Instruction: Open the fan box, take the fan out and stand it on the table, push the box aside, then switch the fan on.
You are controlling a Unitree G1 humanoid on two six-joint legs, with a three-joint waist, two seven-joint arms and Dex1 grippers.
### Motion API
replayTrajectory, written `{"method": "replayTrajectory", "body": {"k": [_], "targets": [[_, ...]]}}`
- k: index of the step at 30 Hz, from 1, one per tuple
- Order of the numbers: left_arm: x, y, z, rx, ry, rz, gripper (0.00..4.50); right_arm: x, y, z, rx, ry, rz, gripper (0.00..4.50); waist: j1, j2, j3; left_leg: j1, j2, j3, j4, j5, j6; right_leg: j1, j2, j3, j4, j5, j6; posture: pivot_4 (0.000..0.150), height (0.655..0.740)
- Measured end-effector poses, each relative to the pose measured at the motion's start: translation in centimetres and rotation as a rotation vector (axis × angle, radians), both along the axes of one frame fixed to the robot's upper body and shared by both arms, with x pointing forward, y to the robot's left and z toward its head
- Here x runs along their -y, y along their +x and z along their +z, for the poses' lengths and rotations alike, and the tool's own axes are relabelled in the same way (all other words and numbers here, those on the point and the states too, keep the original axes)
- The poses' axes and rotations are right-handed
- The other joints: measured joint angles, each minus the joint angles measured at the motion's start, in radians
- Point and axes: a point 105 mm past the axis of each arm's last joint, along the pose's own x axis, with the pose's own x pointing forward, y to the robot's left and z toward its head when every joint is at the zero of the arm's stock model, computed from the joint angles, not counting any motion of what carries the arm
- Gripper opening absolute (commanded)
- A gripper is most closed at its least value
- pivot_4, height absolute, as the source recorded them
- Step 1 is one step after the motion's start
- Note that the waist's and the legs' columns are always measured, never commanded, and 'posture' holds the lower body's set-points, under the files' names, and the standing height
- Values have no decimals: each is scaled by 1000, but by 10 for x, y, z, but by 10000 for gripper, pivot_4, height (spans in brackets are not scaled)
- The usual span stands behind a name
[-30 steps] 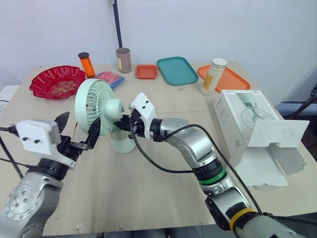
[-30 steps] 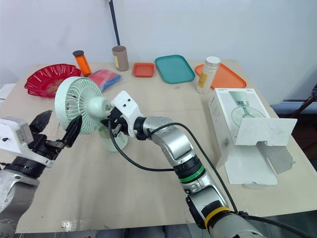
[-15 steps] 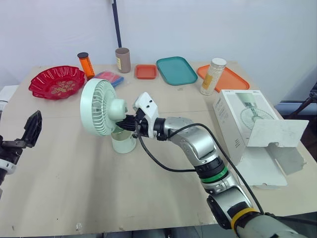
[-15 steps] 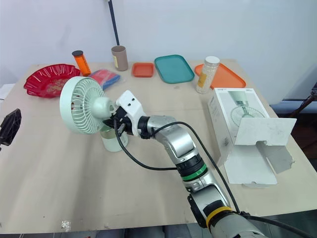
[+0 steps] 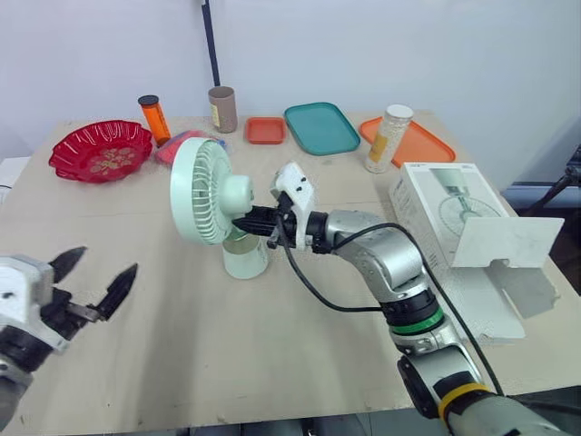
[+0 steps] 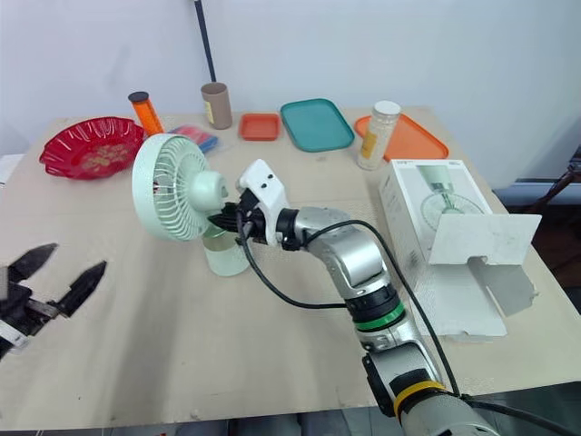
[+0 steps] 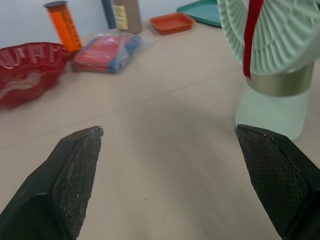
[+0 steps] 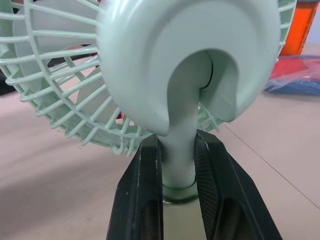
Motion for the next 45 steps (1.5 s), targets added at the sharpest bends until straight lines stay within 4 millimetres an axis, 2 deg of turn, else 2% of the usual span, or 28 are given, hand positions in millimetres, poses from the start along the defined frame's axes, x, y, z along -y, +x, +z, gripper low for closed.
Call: {"method": "replayTrajectory", "body": {"k": [5, 10, 19, 21, 22, 23, 29, 37, 38, 40, 45], "targets": [[11, 7, -8, -1, 13, -77, 44919, 16, -24, -6, -11, 14, 80, 2931, 0, 0, 0, -1, 0, 0, 0, 0, 0, 0, -1, 0, 0, 0, 0, 1500, 7400], [20, 11, -9, -4, 29, -144, 44919, 21, -37, -8, -8, 11, 128, 2931, -1, 0, 0, 0, 0, 1, 0, 0, 0, 0, 0, 0, 0, 0, 0, 1500, 7400], [45, 9, -33, -98, 33, -310, 44919, 27, -42, -14, 15, 10, 134, 2931, -1, 0, 0, 0, 0, 1, 0, 0, 0, 0, 0, 0, 0, 0, 0, 1500, 7400], [48, 10, -40, -119, 34, -338, 39663, 28, -43, -16, 18, 13, 144, 2931, -1, 0, 0, 0, 0, 1, 0, 0, 0, 0, 0, 0, 0, 0, 0, 1500, 7400], [48, 11, -42, -123, 34, -347, 38408, 29, -44, -17, 19, 13, 148, 2931, 0, 0, 0, 0, 0, 0, 0, 0, 0, 0, 0, 0, 1, 0, 0, 1500, 7400], [48, 13, -44, -125, 36, -351, 33253, 30, -45, -18, 18, 10, 153, 2931, 0, 0, 0, 0, 0, 0, 0, 0, 0, 0, 0, 0, 0, 0, 0, 1500, 7400], [55, 21, -56, -138, 31, -402, 12798, 35, -48, -24, 5, -10, 173, 2931, 0, 0, 0, 0, 0, 0, 0, 0, 0, 0, 0, 0, 1, 1, 0, 1500, 7400], [65, 33, -60, -130, 35, -457, 12798, 36, -49, -25, 5, -12, 186, 2931, 0, 0, 0, 0, 0, 0, 0, 0, 0, 0, 0, 0, 1, 1, 0, 1500, 7400], [67, 34, -60, -126, 31, -465, 7614, 37, -50, -26, 4, -10, 185, 2931, 1, 0, 0, 0, 0, 0, 0, 0, 0, 0, 0, 0, 1, 1, 0, 1500, 7400], [72, 35, -61, -124, 17, -487, 1592, 38, -52, -31, 4, -8, 185, 2931, 1, -1, 0, 0, 0, 1, 0, 0, 0, 0, -1, 0, 1, 1, 0, 1500, 7400], [78, 36, -63, -122, 22, -509, 750, 41, -55, -34, 37, -10, 198, 2931, 0, 0, 0, 0, 0, 1, 1, 0, 0, 0, -1, 0, 2, 1, 0, 1500, 7400]]}}
